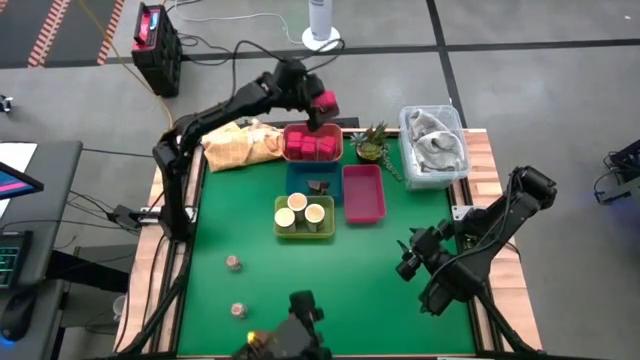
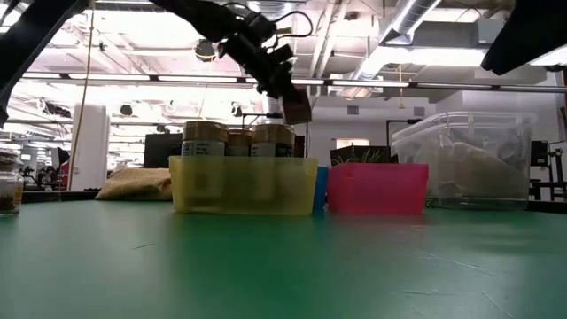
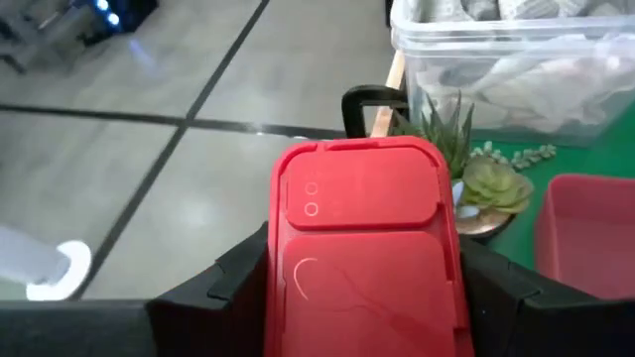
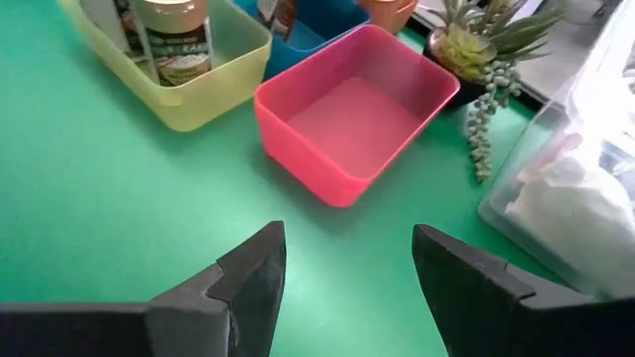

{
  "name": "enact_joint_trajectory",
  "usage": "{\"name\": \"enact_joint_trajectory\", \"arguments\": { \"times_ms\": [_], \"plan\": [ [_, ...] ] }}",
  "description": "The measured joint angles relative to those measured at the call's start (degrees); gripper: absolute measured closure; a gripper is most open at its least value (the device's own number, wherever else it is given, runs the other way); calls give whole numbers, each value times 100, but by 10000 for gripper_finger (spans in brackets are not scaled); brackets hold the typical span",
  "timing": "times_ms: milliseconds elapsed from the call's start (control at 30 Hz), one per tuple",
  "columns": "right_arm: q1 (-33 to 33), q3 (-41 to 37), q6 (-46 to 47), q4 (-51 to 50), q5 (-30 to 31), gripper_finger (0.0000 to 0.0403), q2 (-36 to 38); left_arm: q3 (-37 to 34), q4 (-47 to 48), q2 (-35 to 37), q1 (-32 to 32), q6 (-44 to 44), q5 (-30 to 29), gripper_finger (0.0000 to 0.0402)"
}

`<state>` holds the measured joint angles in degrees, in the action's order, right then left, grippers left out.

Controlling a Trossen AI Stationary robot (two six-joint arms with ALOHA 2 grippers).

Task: Sort spices by type
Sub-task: Put the red seasoning can into the orange bin

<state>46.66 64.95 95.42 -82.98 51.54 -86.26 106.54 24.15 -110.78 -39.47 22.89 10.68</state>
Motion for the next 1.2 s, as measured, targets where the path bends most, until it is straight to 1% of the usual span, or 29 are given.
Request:
{"name": "enact_joint_trajectory", "arguments": {
  "times_ms": [67,167,233,300,367,600,933,1067,1200],
  "plan": [
    [-65,0,-1,-75,25,154,0,19,-131,-117,-85,127,241,189],
    [-141,0,-92,-76,110,154,0,19,-43,-383,-155,325,623,189],
    [-184,0,-103,-69,134,154,0,8,-60,-585,-120,657,541,189],
    [-189,1,-99,-13,134,154,0,-2,-134,-742,-103,762,440,188],
    [-189,0,-101,75,134,154,0,0,-229,-830,-115,842,465,188],
    [-196,0,-95,144,134,154,0,9,13,-921,-260,1103,550,188],
    [-224,0,-83,340,132,154,0,13,395,-1182,-262,1794,615,189],
    [-226,0,-83,400,132,154,2,-2,545,-1242,-270,1852,588,189],
    [-224,0,-85,418,129,154,0,11,679,-1207,-275,1950,700,189]
  ]
}}
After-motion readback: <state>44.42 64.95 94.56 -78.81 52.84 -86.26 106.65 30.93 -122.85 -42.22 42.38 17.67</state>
